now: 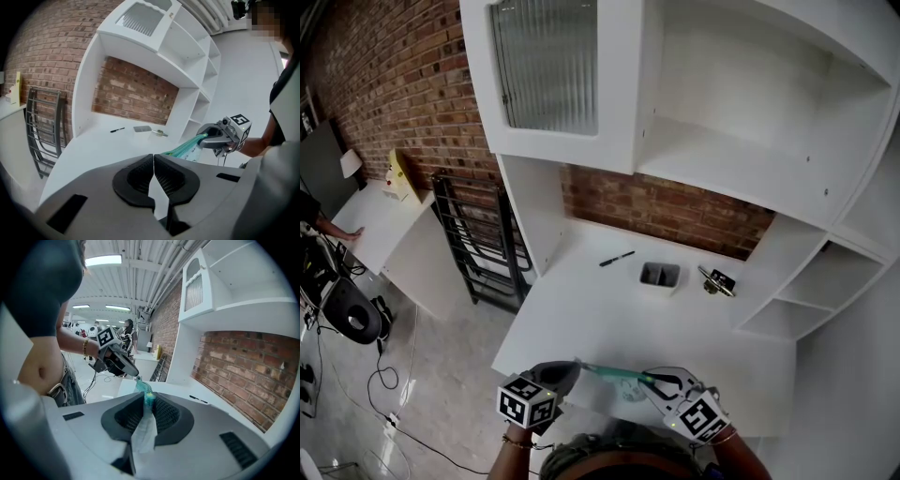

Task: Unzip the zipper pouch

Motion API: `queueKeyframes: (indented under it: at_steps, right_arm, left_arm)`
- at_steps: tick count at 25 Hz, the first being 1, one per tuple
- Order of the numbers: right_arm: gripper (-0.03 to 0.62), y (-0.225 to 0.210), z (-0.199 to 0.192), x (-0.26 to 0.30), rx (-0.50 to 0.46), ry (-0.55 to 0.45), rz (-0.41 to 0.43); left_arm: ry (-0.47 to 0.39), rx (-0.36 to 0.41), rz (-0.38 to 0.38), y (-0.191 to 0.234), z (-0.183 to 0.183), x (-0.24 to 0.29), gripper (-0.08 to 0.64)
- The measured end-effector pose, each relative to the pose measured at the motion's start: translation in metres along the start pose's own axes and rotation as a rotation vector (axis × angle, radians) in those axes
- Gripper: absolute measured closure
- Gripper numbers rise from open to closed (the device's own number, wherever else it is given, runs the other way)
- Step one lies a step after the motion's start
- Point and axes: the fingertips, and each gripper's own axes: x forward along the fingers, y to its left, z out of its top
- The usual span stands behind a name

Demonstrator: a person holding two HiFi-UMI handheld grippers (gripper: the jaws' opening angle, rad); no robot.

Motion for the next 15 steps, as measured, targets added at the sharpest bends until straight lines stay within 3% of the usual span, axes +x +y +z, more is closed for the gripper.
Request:
queueKeyframes:
  at_steps: [15]
  right_arm:
    - [0.543,-0.023,0.005,-0.013,-0.023,-0.01,-0.075]
  left_arm:
    - [-0.032,0.036,-0.037,-0.015,0.006,0.005,0.554]
